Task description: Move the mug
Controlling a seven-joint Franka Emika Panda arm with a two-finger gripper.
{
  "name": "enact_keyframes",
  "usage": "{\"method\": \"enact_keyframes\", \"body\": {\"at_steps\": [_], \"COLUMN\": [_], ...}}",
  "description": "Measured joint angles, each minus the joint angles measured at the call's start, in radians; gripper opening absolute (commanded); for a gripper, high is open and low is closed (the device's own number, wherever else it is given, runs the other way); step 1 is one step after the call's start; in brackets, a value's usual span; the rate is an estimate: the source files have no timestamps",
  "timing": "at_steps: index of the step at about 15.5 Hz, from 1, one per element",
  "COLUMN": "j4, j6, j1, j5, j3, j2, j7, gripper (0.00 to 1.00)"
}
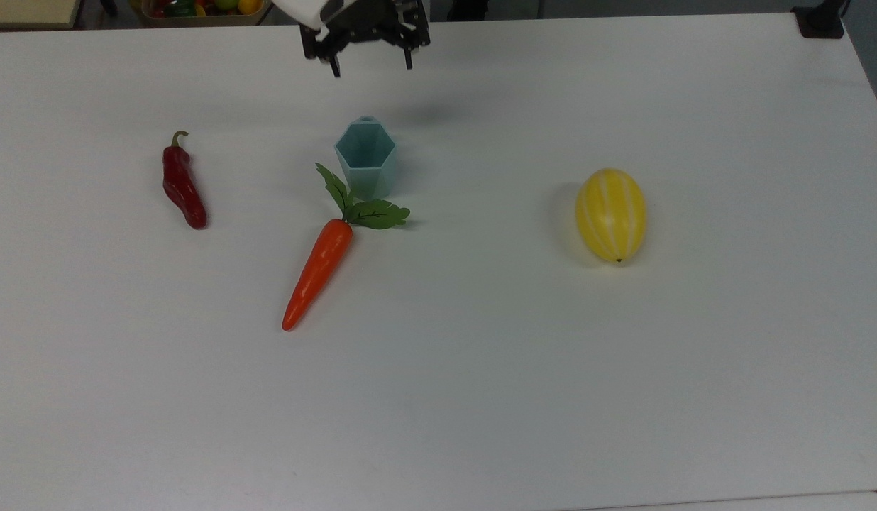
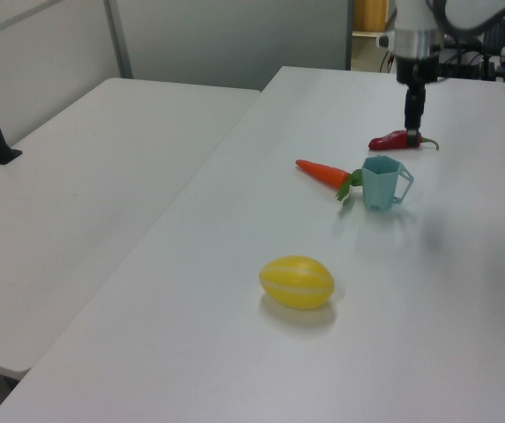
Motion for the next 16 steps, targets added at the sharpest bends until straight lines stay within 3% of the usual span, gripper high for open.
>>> {"method": "enact_keyframes", "body": {"at_steps": [4,7,11,16], "j4": [0.205,0.312,0.349,0.352], "j6": [-0.21,-0.277,-0.261,-0.128], "j1": [0.0,-0.008,-0.027,-0.045], "j5": [0.012,0.015,0.015,0.015], "j3": [0.01,0.065,0.086,0.086], "j2": [-0.001,-0.001,0.001,0.017], "j7": [0.135,0.257,0.273,0.165], "gripper": [1.0,1.0,1.0,1.0]}}
